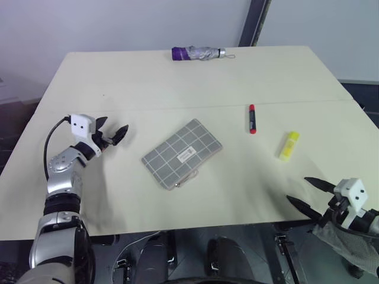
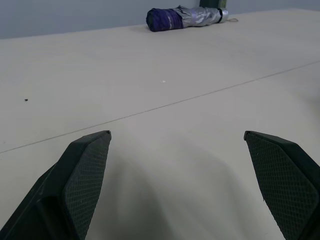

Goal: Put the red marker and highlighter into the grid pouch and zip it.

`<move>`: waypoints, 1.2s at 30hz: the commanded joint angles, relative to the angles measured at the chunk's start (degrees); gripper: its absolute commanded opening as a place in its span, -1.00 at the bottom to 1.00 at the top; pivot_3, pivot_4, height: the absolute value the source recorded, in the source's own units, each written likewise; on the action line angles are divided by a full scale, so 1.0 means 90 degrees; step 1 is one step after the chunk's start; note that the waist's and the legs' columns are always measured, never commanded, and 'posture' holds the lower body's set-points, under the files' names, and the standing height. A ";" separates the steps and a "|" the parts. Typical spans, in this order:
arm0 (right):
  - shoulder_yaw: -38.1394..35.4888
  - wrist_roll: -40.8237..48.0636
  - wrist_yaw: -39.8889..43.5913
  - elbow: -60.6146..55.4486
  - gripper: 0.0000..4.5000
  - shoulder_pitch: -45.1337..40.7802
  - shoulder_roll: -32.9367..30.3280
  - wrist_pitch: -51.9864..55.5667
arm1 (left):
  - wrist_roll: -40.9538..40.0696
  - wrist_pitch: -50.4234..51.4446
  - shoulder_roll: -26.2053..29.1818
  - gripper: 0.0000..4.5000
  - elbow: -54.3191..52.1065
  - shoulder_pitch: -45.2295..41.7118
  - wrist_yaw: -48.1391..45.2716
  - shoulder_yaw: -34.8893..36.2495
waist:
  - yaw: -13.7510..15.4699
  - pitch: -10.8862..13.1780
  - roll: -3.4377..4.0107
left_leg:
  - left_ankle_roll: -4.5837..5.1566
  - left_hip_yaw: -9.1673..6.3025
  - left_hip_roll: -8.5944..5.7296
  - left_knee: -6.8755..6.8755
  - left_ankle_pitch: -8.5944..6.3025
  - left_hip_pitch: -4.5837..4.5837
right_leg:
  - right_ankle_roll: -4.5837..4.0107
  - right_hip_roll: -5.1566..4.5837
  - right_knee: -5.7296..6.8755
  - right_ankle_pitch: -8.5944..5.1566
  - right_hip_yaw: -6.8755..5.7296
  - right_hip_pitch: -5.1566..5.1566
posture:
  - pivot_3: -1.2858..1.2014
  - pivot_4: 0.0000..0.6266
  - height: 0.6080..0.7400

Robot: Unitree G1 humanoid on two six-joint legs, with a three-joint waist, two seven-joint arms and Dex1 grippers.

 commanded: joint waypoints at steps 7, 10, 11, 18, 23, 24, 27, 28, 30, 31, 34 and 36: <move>-0.0040 0.0050 -0.0019 -0.0039 0.98 0.0011 0.0024 -0.0118 | 0.0080 -0.0397 0.0005 1.00 -0.0114 -0.0166 0.0238 0.0059 | 0.0000 0.0000 0.0000 | 0.0000 0.0000 0.0000 0.0001 0.0000 0.0000 | 0.0000 0.0000 0.0001 0.0000 0.0000 0.0001 | 0.03 -0.52 1.00; -0.0032 0.0041 -0.0017 0.0001 0.98 -0.0021 0.0016 -0.0129 | 0.0024 -0.0432 -0.0020 1.00 -0.0170 -0.0139 0.0073 0.0035 | 0.0001 0.0000 0.0000 | 0.0000 0.0000 0.0000 0.0002 0.0000 0.0000 | 0.0001 0.0000 0.0002 0.0000 0.0000 0.0001 | 0.03 -0.52 1.00; -0.0022 0.0041 -0.0018 0.0014 0.98 -0.0044 0.0012 -0.0118 | 0.0033 -0.0423 -0.0025 1.00 -0.0180 -0.0135 0.0079 0.0030 | 0.0002 0.0000 0.0000 | 0.0000 0.0000 0.0000 0.0002 0.0000 0.0000 | 0.0001 0.0000 0.0002 0.0000 0.0000 0.0001 | 0.03 -0.52 1.00; 0.0008 0.0108 0.0024 0.0024 0.98 -0.0153 -0.0067 0.0035 | -0.0126 -0.0378 -0.0053 1.00 -0.0410 0.0047 -0.0168 0.0069 | -0.0002 0.0000 0.0000 | 0.0001 0.0000 0.0000 0.0004 0.0001 0.0000 | 0.0001 0.0001 0.0005 0.0000 0.0000 0.0001 | 0.03 -0.52 1.00; -0.0017 0.0156 -0.0013 0.0011 0.98 -0.0247 -0.0061 0.0143 | -0.0164 -0.0374 -0.0086 1.00 -0.0500 0.0098 -0.0200 0.0068 | 0.0000 0.0000 0.0000 | 0.0001 0.0000 0.0000 0.0006 0.0001 0.0000 | 0.0001 0.0001 0.0007 0.0000 0.0000 0.0001 | 0.03 -0.52 1.00; -0.0026 0.0170 -0.0026 0.0006 0.98 -0.0264 -0.0050 0.0166 | -0.0156 -0.0370 -0.0087 1.00 -0.0490 0.0084 -0.0194 0.0064 | -0.0001 0.0000 0.0000 | 0.0001 0.0000 0.0000 0.0008 0.0001 0.0000 | 0.0001 0.0001 0.0007 0.0000 0.0000 0.0001 | 0.03 -0.52 1.00; -0.0032 0.0167 -0.0044 -0.0003 0.88 -0.0291 -0.0034 0.0180 | -0.0142 -0.0370 -0.0080 1.00 -0.0457 0.0065 -0.0201 0.0056 | -0.0001 0.0000 0.0000 | 0.0001 0.0000 0.0000 0.0009 0.0001 0.0000 | 0.0001 0.0001 0.0007 0.0001 0.0000 0.0002 | 0.03 -0.52 1.00; -0.0034 0.0165 -0.0049 -0.0006 0.75 -0.0296 -0.0030 0.0178 | -0.0143 -0.0370 -0.0076 1.00 -0.0451 0.0064 -0.0207 0.0057 | 0.0000 0.0000 0.0000 | 0.0001 0.0000 0.0000 0.0009 0.0001 0.0000 | 0.0001 0.0001 0.0007 0.0001 0.0000 0.0002 | 0.03 -0.52 1.00; -0.0062 0.0183 -0.0097 -0.0012 0.43 -0.0323 -0.0014 0.0197 | -0.0155 -0.0411 -0.0069 1.00 -0.0501 0.0096 -0.0307 0.0033 | -0.0001 0.0000 0.0000 | 0.0001 0.0000 0.0000 0.0009 0.0001 0.0000 | 0.0001 0.0001 0.0008 0.0001 0.0000 0.0002 | 0.03 -0.52 1.00; -0.0085 0.0213 -0.0156 -0.0026 0.16 -0.0362 0.0003 0.0235 | -0.0141 -0.0524 -0.0053 1.00 -0.0608 0.0167 -0.0444 -0.0016 | -0.0002 0.0000 0.0000 | 0.0001 0.0000 0.0000 0.0010 0.0001 0.0000 | 0.0001 0.0001 0.0008 0.0001 0.0000 0.0002 | 0.03 -0.52 1.00; -0.0069 0.0343 -0.0445 -0.0295 -0.54 -0.0596 0.0091 0.0415 | -0.0103 -0.0877 0.0064 1.00 -0.1186 0.0523 -0.0920 -0.0163 | -0.0016 -0.0001 0.0000 | 0.0001 0.0000 0.0000 0.0010 0.0001 0.0000 | 0.0001 0.0000 0.0007 0.0001 0.0000 0.0002 | 0.03 -0.52 1.00; 0.0044 0.0410 -0.0761 -0.0606 -0.98 -0.0875 0.0210 0.0550 | -0.0334 -0.0647 0.0121 1.00 -0.1622 0.0715 -0.1148 -0.0118 | -0.0041 -0.0001 0.0001 | -0.0001 0.0000 0.0004 0.0009 0.0000 0.0000 | 0.0001 0.0001 0.0007 0.0001 0.0001 0.0000 | 0.03 -0.52 1.00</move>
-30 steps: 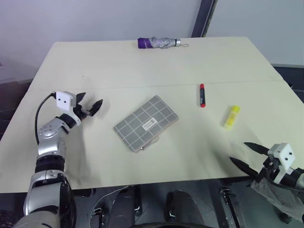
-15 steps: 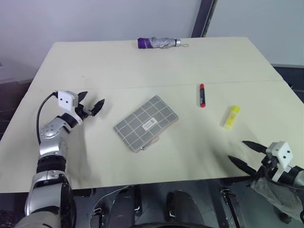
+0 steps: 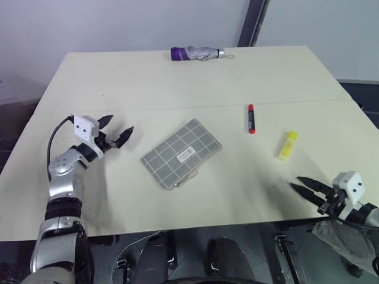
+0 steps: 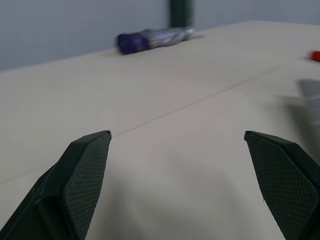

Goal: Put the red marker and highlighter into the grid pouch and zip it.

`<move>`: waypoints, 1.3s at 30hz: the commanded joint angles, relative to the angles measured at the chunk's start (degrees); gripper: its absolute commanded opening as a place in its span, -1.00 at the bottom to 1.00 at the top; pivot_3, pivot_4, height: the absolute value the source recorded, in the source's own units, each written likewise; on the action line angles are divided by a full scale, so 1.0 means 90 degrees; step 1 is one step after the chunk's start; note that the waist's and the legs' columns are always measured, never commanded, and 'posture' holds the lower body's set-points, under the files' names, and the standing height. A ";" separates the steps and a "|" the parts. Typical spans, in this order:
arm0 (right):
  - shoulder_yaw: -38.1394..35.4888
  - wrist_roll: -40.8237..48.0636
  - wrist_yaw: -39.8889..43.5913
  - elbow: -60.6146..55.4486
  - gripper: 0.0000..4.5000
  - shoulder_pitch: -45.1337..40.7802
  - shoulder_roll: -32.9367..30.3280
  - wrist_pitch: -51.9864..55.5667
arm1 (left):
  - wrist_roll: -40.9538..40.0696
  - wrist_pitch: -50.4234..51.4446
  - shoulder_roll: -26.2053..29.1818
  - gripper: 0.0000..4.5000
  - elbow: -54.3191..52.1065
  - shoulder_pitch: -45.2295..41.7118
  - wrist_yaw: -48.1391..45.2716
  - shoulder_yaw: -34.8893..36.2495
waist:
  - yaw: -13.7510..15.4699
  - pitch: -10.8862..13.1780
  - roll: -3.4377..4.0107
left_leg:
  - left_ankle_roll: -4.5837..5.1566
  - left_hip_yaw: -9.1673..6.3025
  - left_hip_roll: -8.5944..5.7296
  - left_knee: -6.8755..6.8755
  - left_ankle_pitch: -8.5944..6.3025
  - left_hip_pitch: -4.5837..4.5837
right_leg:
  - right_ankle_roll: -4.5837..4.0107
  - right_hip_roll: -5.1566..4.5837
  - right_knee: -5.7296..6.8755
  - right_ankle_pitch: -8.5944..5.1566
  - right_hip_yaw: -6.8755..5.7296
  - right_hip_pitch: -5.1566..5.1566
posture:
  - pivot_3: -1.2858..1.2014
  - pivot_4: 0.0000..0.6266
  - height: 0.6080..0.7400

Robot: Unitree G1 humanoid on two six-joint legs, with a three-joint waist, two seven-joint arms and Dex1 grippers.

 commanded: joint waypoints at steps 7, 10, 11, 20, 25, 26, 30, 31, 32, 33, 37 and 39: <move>0.1047 -0.0605 -0.1806 -0.0522 -0.98 -0.2110 0.0806 0.0212 | -0.0091 -0.0449 0.0560 1.00 -0.1479 0.0825 -0.0858 -0.0125 | -0.0022 -0.0003 0.0007 | -0.0027 0.0000 0.0018 0.0001 0.0003 0.0003 | -0.0016 0.0012 0.0007 0.0007 0.0006 -0.0019 | 0.03 -0.52 1.00; 0.1628 -0.1081 -0.2389 -0.0145 -0.98 -0.2966 0.1290 0.0219 | 0.0044 -0.1112 0.0798 1.00 -0.1801 0.1227 -0.1340 -0.0304 | -0.0031 -0.0003 0.0007 | -0.0029 0.0002 0.0017 -0.0002 0.0003 0.0001 | -0.0017 0.0011 0.0005 0.0006 0.0006 -0.0036 | 0.03 -0.52 1.00; 0.1812 -0.1296 -0.2562 0.0007 -0.98 -0.3184 0.1426 0.0131 | 0.0024 -0.1299 0.0855 1.00 -0.1898 0.1335 -0.1476 -0.0333 | -0.0025 -0.0003 0.0007 | -0.0030 0.0004 0.0017 -0.0006 0.0004 -0.0001 | -0.0018 0.0010 0.0005 0.0006 0.0006 -0.0040 | 0.03 -0.52 1.00; 0.2822 -0.2200 -0.3271 0.1485 -0.98 -0.4259 0.2370 -0.0334 | 0.1054 -0.3987 0.0866 1.00 -0.1637 0.1780 -0.1694 -0.1208 | -0.0016 -0.0003 0.0008 | -0.0032 0.0011 0.0013 -0.0011 0.0003 -0.0006 | -0.0025 0.0002 0.0000 0.0009 0.0006 -0.0047 | 0.03 -0.52 1.00; 0.3019 -0.2318 -0.3326 0.1903 -0.98 -0.4397 0.2609 -0.0456 | 0.1343 -0.4677 0.0949 1.00 -0.1410 0.1753 -0.1631 -0.1760 | -0.0036 -0.0003 0.0009 | -0.0019 0.0019 0.0016 -0.0016 0.0013 -0.0008 | -0.0022 0.0007 0.0012 0.0011 0.0005 -0.0035 | 0.03 -0.52 1.00; 0.3068 -0.2346 -0.3322 0.1930 -0.98 -0.4373 0.2634 -0.0481 | 0.1470 -0.4703 0.0927 1.00 -0.1403 0.1720 -0.1550 -0.1860 | -0.0035 -0.0003 0.0009 | -0.0017 0.0020 0.0017 -0.0016 0.0014 -0.0007 | -0.0022 0.0008 0.0013 0.0011 0.0004 -0.0035 | 0.03 -0.52 1.00; 0.3145 -0.2412 -0.3340 0.1958 -0.98 -0.4282 0.2661 -0.0504 | 0.1920 -0.4822 0.0832 1.00 -0.1288 0.1569 -0.1150 -0.2110 | -0.0023 -0.0003 0.0010 | -0.0012 0.0023 0.0018 -0.0014 0.0016 -0.0006 | -0.0020 0.0012 0.0014 0.0011 -0.0003 -0.0030 | 0.03 -0.52 1.00; 0.3143 -0.2410 -0.3341 0.1938 -0.98 -0.4262 0.2665 -0.0497 | 0.2087 -0.4852 0.0778 1.00 -0.1208 0.1470 -0.0997 -0.2148 | -0.0018 -0.0003 0.0010 | -0.0011 0.0023 0.0018 -0.0013 0.0017 -0.0005 | -0.0020 0.0012 0.0015 0.0011 -0.0003 -0.0031 | 0.03 -0.52 1.00; 0.3140 -0.2407 -0.3342 0.1919 -0.98 -0.4250 0.2668 -0.0491 | 0.2195 -0.4873 0.0758 1.00 -0.1154 0.1401 -0.0878 -0.2184 | -0.0005 -0.0004 0.0011 | -0.0010 0.0023 0.0018 -0.0012 0.0018 -0.0005 | -0.0020 0.0012 0.0016 0.0011 -0.0003 -0.0031 | 0.03 -0.52 1.00; 0.3146 -0.2408 -0.3333 0.1895 -0.98 -0.4234 0.2670 -0.0479 | 0.2341 -0.4836 0.0711 1.00 -0.1083 0.1303 -0.0700 -0.2195 | 0.0002 -0.0004 0.0011 | -0.0010 0.0023 0.0017 -0.0012 0.0018 -0.0001 | -0.0020 0.0012 0.0016 0.0011 -0.0004 -0.0033 | 0.03 -0.52 1.00; 0.3188 -0.2424 -0.3290 0.1848 -0.98 -0.4199 0.2698 -0.0442 | 0.2773 -0.4769 0.0489 1.00 -0.0903 0.1015 -0.0249 -0.2452 | 0.0006 -0.0005 0.0011 | -0.0008 0.0023 0.0017 -0.0010 0.0021 0.0000 | -0.0019 0.0012 0.0018 0.0012 -0.0004 -0.0029 | 0.03 -0.52 1.00; 0.3199 -0.2435 -0.3284 0.1841 -0.98 -0.4203 0.2701 -0.0431 | 0.2940 -0.4710 0.0471 1.00 -0.0834 0.0955 -0.0156 -0.2631 | 0.0001 -0.0005 0.0012 | -0.0007 0.0024 0.0017 -0.0010 0.0022 0.0000 | -0.0019 0.0012 0.0019 0.0012 -0.0004 -0.0024 | 0.03 -0.52 1.00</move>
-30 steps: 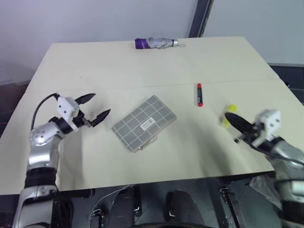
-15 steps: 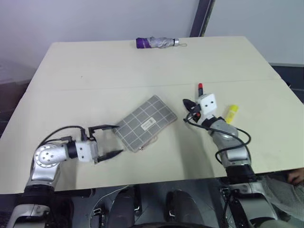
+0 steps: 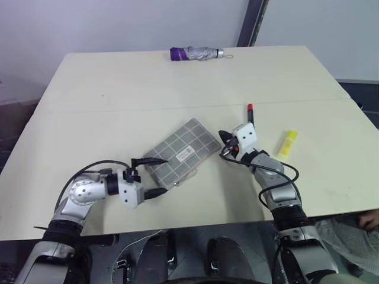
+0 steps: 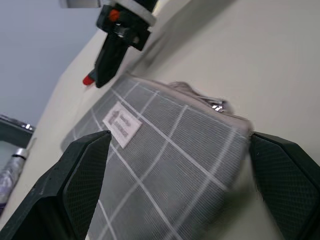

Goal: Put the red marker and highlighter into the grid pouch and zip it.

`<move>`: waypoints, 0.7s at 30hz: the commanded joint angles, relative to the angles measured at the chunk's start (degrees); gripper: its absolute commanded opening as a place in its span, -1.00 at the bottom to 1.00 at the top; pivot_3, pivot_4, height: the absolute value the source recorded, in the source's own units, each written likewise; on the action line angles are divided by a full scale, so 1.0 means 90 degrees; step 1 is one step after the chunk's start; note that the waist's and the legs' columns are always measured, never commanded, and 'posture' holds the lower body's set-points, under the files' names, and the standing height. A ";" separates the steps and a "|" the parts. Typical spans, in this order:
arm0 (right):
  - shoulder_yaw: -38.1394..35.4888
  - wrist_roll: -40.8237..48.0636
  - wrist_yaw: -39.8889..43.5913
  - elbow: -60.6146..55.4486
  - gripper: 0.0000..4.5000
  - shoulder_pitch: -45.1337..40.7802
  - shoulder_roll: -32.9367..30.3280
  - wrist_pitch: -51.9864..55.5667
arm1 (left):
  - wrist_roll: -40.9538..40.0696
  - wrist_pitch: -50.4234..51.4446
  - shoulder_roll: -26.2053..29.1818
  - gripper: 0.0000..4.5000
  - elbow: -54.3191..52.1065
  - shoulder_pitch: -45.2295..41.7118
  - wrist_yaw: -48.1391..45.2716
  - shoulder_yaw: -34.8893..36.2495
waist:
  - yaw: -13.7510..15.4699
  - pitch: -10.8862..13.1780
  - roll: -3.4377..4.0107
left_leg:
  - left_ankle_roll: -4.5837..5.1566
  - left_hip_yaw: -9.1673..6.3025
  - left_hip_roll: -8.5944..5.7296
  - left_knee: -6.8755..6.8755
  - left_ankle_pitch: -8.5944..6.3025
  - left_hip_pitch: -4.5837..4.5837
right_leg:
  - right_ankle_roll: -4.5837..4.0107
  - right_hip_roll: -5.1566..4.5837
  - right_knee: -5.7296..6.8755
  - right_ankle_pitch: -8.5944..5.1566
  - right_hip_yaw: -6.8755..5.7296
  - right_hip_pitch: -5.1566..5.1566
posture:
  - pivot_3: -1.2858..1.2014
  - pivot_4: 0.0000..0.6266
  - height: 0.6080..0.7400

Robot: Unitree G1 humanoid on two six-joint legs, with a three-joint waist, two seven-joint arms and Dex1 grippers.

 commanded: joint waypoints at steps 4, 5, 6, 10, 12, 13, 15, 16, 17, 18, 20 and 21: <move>-0.0025 0.0013 0.0032 -0.0243 -1.00 -0.0049 -0.0028 -0.0053 | 0.0355 0.0382 -0.0095 0.59 0.0217 -0.0156 0.0319 -0.0525 | -0.0001 -0.0003 0.0006 | 0.0000 0.0001 0.0000 0.0000 0.0001 0.0000 | 0.0001 0.0002 0.0001 0.0000 0.0000 0.0001 | 0.03 -0.52 1.00; -0.0033 0.0018 0.0042 -0.0252 -1.00 -0.0040 -0.0040 -0.0055 | 0.0364 0.0426 -0.0108 0.40 0.0236 -0.0185 0.0339 -0.0585 | -0.0002 -0.0003 0.0006 | 0.0000 0.0001 0.0000 0.0000 0.0001 0.0000 | 0.0001 0.0002 0.0001 0.0001 0.0000 0.0000 | 0.03 -0.52 1.00; -0.0041 0.0020 0.0046 -0.0258 -1.00 -0.0036 -0.0051 -0.0057 | 0.0303 0.0549 -0.0153 0.13 0.0256 -0.0199 0.0354 -0.0620 | -0.0001 -0.0003 0.0006 | 0.0000 0.0001 0.0000 0.0000 0.0002 0.0000 | 0.0002 0.0002 0.0002 0.0001 0.0000 0.0000 | 0.03 -0.52 1.00; -0.0072 0.0055 0.0083 -0.0373 -1.00 0.0025 -0.0090 -0.0027 | 0.0029 0.1050 -0.0167 -0.75 0.0287 -0.0183 0.0205 -0.0754 | 0.0009 -0.0026 0.0042 | 0.0000 0.0001 0.0000 0.0001 0.0002 0.0006 | 0.0002 0.0000 0.0002 0.0001 -0.0001 -0.0001 | 0.03 -0.52 1.00; -0.0101 0.0082 0.0102 -0.0447 -1.00 0.0071 -0.0113 0.0001 | -0.0084 0.1205 -0.0157 -0.98 0.0290 -0.0156 0.0190 -0.0742 | 0.0003 -0.0040 0.0065 | 0.0001 0.0001 -0.0001 0.0001 0.0002 0.0007 | 0.0002 -0.0001 0.0002 0.0001 -0.0001 0.0001 | 0.03 -0.52 1.00; -0.0120 0.0102 0.0107 -0.0483 -1.00 0.0092 -0.0120 0.0021 | -0.0160 0.1299 -0.0167 -0.98 0.0288 -0.0144 0.0200 -0.0708 | 0.0001 -0.0043 0.0070 | 0.0001 0.0002 -0.0001 0.0000 0.0002 0.0007 | 0.0002 -0.0001 0.0002 0.0001 -0.0001 0.0004 | 0.03 -0.52 1.00; -0.0139 0.0120 0.0112 -0.0549 -1.00 0.0143 -0.0147 0.0046 | -0.0291 0.1516 -0.0182 -0.98 0.0304 -0.0156 0.0199 -0.0649 | -0.0001 -0.0044 0.0071 | 0.0000 0.0001 0.0001 -0.0001 0.0003 0.0007 | 0.0002 0.0002 0.0003 0.0001 -0.0001 0.0005 | 0.03 -0.52 1.00; -0.0145 0.0130 0.0109 -0.0590 -1.00 0.0172 -0.0157 0.0063 | -0.0445 0.1682 -0.0218 -0.98 0.0302 -0.0170 0.0183 -0.0596 | -0.0001 -0.0044 0.0072 | 0.0000 0.0001 0.0001 -0.0001 0.0003 0.0007 | 0.0002 0.0002 0.0004 0.0001 0.0000 0.0005 | 0.03 -0.52 1.00; -0.0147 0.0135 0.0107 -0.0628 -1.00 0.0201 -0.0169 0.0078 | -0.0590 0.1851 -0.0254 -0.98 0.0279 -0.0183 0.0169 -0.0550 | 0.0000 -0.0044 0.0072 | 0.0000 0.0001 0.0001 0.0000 0.0003 0.0007 | 0.0002 0.0002 0.0004 0.0001 -0.0001 0.0005 | 0.03 -0.52 1.00; -0.0145 0.0135 0.0106 -0.0668 -1.00 0.0231 -0.0185 0.0091 | -0.0709 0.1992 -0.0282 -0.98 0.0244 -0.0193 0.0147 -0.0514 | 0.0003 -0.0044 0.0072 | 0.0000 0.0002 0.0001 0.0000 0.0003 0.0007 | 0.0002 0.0002 0.0004 0.0001 0.0000 0.0005 | 0.03 -0.52 1.00; -0.0152 0.0144 0.0115 -0.0746 -1.00 0.0286 -0.0205 0.0112 | -0.0846 0.2107 -0.0312 -0.98 0.0190 -0.0214 0.0127 -0.0463 | 0.0005 -0.0044 0.0072 | 0.0000 0.0001 0.0001 0.0001 0.0003 0.0007 | 0.0002 0.0001 0.0004 0.0001 -0.0001 0.0004 | 0.03 -0.52 1.00; -0.0188 0.0171 0.0141 -0.0872 -1.00 0.0359 -0.0250 0.0099 | -0.1099 0.2268 -0.0357 -0.98 0.0102 -0.0243 0.0077 -0.0366 | 0.0008 -0.0044 0.0072 | 0.0000 0.0001 0.0001 0.0001 0.0003 0.0007 | 0.0002 0.0001 0.0004 0.0001 -0.0001 0.0004 | 0.03 -0.52 1.00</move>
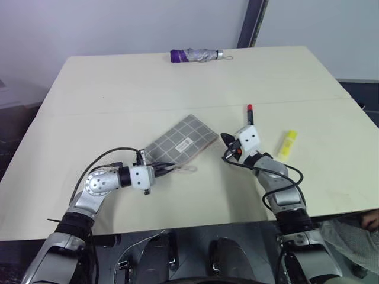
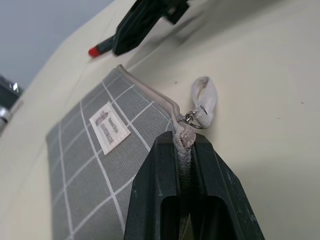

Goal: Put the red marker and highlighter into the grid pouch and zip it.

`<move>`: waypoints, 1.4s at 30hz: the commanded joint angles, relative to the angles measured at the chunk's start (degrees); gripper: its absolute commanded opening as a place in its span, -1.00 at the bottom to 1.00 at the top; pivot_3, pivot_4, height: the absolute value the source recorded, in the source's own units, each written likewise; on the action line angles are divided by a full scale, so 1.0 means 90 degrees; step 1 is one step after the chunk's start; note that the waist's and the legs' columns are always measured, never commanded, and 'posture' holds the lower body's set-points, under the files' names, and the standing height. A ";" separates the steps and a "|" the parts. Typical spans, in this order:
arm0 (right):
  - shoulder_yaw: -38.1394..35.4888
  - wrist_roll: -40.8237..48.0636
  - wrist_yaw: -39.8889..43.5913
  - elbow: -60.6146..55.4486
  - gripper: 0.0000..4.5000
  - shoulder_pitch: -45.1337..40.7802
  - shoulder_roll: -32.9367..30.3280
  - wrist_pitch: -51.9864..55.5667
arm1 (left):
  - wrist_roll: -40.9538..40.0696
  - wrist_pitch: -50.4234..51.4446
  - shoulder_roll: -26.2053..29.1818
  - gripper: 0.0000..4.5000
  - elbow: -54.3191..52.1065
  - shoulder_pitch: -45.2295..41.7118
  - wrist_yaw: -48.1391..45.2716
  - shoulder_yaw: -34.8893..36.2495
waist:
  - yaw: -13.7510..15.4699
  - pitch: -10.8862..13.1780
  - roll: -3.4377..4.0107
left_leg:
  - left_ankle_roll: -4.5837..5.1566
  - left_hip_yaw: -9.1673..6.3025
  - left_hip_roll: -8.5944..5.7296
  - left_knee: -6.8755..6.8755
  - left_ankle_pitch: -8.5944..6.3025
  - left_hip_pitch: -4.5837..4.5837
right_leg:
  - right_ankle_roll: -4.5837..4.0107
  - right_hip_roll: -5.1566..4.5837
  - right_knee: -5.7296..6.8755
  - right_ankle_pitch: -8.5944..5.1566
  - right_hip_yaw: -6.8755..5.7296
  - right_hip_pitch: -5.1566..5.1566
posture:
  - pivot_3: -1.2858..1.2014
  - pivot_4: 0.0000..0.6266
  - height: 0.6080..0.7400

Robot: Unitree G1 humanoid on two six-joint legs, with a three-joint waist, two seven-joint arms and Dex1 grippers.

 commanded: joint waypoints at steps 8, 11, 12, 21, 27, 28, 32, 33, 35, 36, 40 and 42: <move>-0.0385 0.0901 0.0489 -0.2239 -1.00 0.0680 -0.0409 0.0745 | -0.1405 0.0353 -0.0042 -0.98 -0.0318 -0.0183 -0.0647 0.0628 | -0.0019 0.0006 -0.0009 | -0.0001 0.0000 0.0004 -0.0005 0.0000 -0.0014 | 0.0000 0.0001 -0.0001 0.0000 0.0001 -0.0016 | 0.03 -0.52 1.00; -0.0261 0.0900 0.0464 -0.2722 -1.00 0.0810 -0.0457 0.1054 | -0.1558 0.0296 -0.0149 -0.98 -0.0322 -0.0282 -0.0724 0.0720 | -0.0016 0.0006 -0.0009 | -0.0001 0.0000 0.0006 -0.0004 0.0000 -0.0013 | 0.0000 0.0004 -0.0002 0.0000 0.0001 -0.0015 | 0.03 -0.52 1.00; -0.0236 0.0904 0.0436 -0.2818 -1.00 0.0835 -0.0435 0.1147 | -0.1585 0.0258 -0.0197 -0.98 -0.0335 -0.0312 -0.0728 0.0729 | -0.0015 0.0006 -0.0009 | -0.0001 0.0000 0.0006 -0.0003 0.0000 -0.0013 | -0.0001 0.0003 -0.0002 0.0000 0.0001 -0.0014 | 0.03 -0.52 1.00; -0.0264 0.1084 0.0366 -0.3276 -1.00 0.0909 -0.0383 0.1504 | -0.3033 0.1978 -0.0309 -0.98 -0.1068 -0.0479 -0.1155 0.1140 | -0.0010 0.0009 -0.0014 | 0.0000 -0.0001 0.0007 -0.0003 0.0000 -0.0016 | -0.0001 0.0004 -0.0006 -0.0001 0.0001 -0.0015 | 0.03 -0.52 1.00; -0.0437 0.1238 0.0491 -0.3289 -1.00 0.0988 -0.0547 0.1499 | -0.3314 0.2592 -0.0329 -0.98 -0.0940 -0.0735 -0.1473 0.1499 | 0.0000 0.0010 -0.0016 | 0.0000 -0.0001 0.0006 -0.0003 0.0000 -0.0016 | -0.0001 0.0018 -0.0008 -0.0001 0.0001 -0.0013 | 0.03 -0.52 1.00; -0.0486 0.1321 0.0524 -0.3308 -1.00 0.0993 -0.0577 0.1551 | -0.3260 0.2569 -0.0316 -0.98 -0.0877 -0.0781 -0.1588 0.1502 | 0.0004 0.0011 -0.0017 | 0.0000 -0.0002 0.0006 -0.0003 0.0001 -0.0017 | -0.0001 0.0022 -0.0008 -0.0001 0.0000 -0.0013 | 0.03 -0.52 1.00; -0.0722 0.1601 0.0579 -0.3417 -1.00 0.1079 -0.0664 0.1682 | -0.3052 0.2378 -0.0355 -0.98 -0.0700 -0.0879 -0.1858 0.1515 | -0.0004 0.0012 -0.0019 | 0.0000 -0.0002 0.0006 -0.0002 0.0000 -0.0016 | -0.0001 0.0023 -0.0009 -0.0001 0.0000 -0.0012 | 0.03 -0.52 1.00; -0.0822 0.1743 0.0583 -0.3455 -0.77 0.1118 -0.0660 0.1760 | -0.2989 0.2292 -0.0379 -1.00 -0.0652 -0.0894 -0.1892 0.1520 | 0.0003 0.0012 -0.0019 | 0.0000 -0.0002 0.0006 -0.0004 0.0000 -0.0016 | -0.0001 0.0021 -0.0010 -0.0001 0.0000 -0.0013 | 0.03 -0.52 1.00; -0.0959 0.1712 0.0540 -0.3454 -0.46 0.1249 -0.0768 0.1746 | -0.2785 0.2066 -0.0439 -1.00 -0.0545 -0.0943 -0.1822 0.1522 | 0.0004 0.0012 -0.0019 | -0.0001 -0.0002 0.0007 -0.0005 0.0000 -0.0017 | -0.0001 0.0020 -0.0011 -0.0001 0.0001 -0.0014 | 0.03 -0.52 1.00; -0.0993 0.1682 0.0528 -0.3453 -0.21 0.1301 -0.0816 0.1726 | -0.2670 0.1903 -0.0460 -1.00 -0.0491 -0.0955 -0.1808 0.1513 | 0.0011 0.0013 -0.0020 | 0.0000 -0.0002 0.0007 -0.0005 0.0000 -0.0018 | -0.0001 0.0020 -0.0012 -0.0001 0.0001 -0.0014 | 0.03 -0.52 1.00; -0.1290 0.1686 0.0367 -0.3649 0.70 0.1635 -0.0968 0.1789 | -0.2481 0.1657 -0.0570 -1.00 -0.0418 -0.0852 -0.1678 0.1553 | 0.0006 0.0013 -0.0021 | 0.0000 -0.0001 0.0007 -0.0005 0.0000 -0.0018 | -0.0002 0.0015 -0.0016 -0.0001 0.0001 -0.0013 | 0.03 -0.52 1.00; -0.1420 0.1674 0.0284 -0.3754 0.99 0.1819 -0.1006 0.1801 | -0.2443 0.1605 -0.0595 -1.00 -0.0439 -0.0785 -0.1660 0.1552 | 0.0006 0.0013 -0.0021 | 0.0000 -0.0002 0.0008 -0.0006 0.0000 -0.0018 | -0.0002 0.0013 -0.0017 -0.0001 0.0001 -0.0014 | 0.03 -0.52 1.00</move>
